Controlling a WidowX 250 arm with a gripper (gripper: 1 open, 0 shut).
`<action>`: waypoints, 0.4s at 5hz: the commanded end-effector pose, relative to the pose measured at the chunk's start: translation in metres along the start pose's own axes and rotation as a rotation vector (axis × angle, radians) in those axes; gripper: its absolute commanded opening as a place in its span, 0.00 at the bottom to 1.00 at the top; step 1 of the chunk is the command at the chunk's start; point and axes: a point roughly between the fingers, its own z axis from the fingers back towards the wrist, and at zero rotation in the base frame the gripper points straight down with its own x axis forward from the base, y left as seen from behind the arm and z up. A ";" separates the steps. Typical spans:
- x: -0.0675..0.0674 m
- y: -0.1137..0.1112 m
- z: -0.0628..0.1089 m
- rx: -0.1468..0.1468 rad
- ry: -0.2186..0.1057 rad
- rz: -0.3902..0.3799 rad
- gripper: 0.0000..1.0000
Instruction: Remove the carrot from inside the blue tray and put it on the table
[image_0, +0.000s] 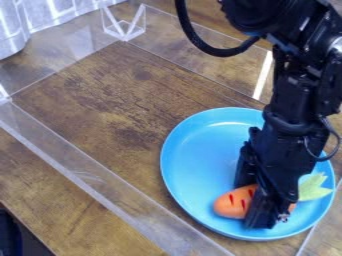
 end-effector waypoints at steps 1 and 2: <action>-0.005 0.001 -0.002 -0.001 0.031 0.000 0.00; -0.007 0.002 0.002 0.004 0.041 0.003 0.00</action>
